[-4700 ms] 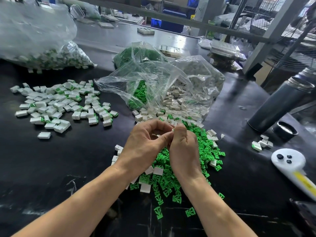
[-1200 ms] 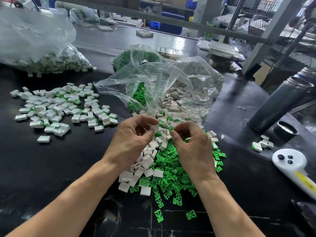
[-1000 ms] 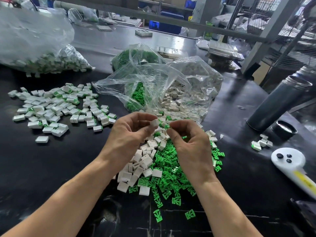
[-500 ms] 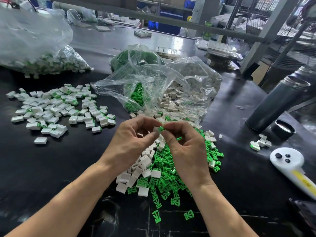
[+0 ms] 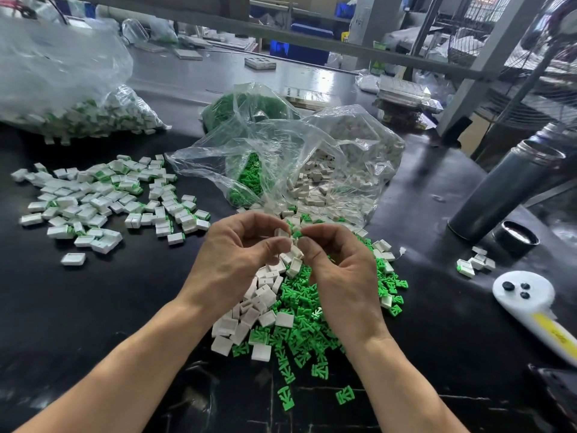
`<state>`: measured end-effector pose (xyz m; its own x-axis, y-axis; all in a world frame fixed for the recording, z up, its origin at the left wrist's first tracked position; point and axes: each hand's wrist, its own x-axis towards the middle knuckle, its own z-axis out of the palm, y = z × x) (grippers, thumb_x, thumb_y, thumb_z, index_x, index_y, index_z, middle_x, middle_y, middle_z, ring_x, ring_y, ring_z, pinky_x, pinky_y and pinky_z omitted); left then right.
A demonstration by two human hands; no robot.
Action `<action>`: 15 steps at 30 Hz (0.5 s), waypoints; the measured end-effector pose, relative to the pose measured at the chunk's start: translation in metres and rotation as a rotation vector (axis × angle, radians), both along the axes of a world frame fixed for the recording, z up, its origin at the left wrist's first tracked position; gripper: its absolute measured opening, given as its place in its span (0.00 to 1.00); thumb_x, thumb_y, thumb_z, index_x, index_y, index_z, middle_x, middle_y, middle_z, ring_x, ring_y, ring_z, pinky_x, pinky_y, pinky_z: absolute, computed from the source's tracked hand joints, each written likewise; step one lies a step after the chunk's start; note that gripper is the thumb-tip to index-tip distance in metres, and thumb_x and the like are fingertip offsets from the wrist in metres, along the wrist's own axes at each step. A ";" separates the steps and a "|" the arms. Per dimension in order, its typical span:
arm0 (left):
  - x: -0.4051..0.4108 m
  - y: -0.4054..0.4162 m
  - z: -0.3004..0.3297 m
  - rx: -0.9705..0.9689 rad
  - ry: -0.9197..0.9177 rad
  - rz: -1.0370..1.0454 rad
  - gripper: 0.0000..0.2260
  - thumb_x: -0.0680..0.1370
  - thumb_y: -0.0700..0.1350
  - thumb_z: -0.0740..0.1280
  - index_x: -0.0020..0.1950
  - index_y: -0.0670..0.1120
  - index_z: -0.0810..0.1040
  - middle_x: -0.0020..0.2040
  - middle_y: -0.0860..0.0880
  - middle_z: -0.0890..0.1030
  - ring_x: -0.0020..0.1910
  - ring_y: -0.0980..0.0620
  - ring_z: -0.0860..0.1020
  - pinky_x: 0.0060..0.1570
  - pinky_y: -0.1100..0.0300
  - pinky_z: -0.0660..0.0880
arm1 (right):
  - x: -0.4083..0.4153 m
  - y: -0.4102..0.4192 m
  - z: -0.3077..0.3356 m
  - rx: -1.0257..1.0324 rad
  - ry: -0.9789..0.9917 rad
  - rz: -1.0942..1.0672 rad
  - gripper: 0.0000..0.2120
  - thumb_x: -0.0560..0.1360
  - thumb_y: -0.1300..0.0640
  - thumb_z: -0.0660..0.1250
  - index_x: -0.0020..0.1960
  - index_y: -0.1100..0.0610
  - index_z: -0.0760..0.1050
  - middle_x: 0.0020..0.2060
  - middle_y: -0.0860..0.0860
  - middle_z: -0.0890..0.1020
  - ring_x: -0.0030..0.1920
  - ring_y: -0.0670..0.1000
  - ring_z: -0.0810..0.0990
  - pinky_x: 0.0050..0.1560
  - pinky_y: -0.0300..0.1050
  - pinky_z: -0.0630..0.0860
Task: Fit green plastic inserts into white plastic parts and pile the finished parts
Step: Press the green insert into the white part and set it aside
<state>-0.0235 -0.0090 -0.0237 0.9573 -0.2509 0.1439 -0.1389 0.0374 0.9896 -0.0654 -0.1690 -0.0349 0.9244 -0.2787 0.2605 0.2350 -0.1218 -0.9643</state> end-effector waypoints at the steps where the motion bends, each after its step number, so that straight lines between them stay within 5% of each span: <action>1: 0.000 0.000 0.000 0.009 -0.005 0.006 0.08 0.74 0.42 0.77 0.52 0.47 0.84 0.44 0.47 0.87 0.40 0.52 0.85 0.37 0.66 0.78 | 0.000 -0.001 0.000 0.007 -0.005 -0.006 0.05 0.78 0.60 0.74 0.51 0.51 0.82 0.42 0.46 0.85 0.39 0.42 0.81 0.40 0.36 0.76; 8: -0.005 -0.001 0.001 0.089 -0.065 -0.004 0.13 0.70 0.49 0.77 0.53 0.48 0.86 0.45 0.42 0.85 0.43 0.43 0.82 0.44 0.48 0.81 | -0.002 0.001 0.000 -0.039 -0.064 0.011 0.07 0.78 0.61 0.74 0.51 0.49 0.83 0.44 0.48 0.85 0.43 0.46 0.83 0.42 0.36 0.78; 15: -0.005 -0.002 0.002 0.127 -0.076 -0.050 0.12 0.73 0.47 0.73 0.55 0.50 0.86 0.46 0.48 0.86 0.38 0.55 0.78 0.41 0.61 0.79 | -0.003 0.000 0.002 -0.127 -0.088 0.021 0.08 0.78 0.62 0.73 0.51 0.50 0.83 0.44 0.46 0.85 0.45 0.48 0.83 0.46 0.39 0.79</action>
<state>-0.0280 -0.0112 -0.0215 0.9306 -0.3188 0.1797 -0.2150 -0.0789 0.9734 -0.0683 -0.1690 -0.0333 0.9017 -0.2192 0.3728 0.3220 -0.2351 -0.9171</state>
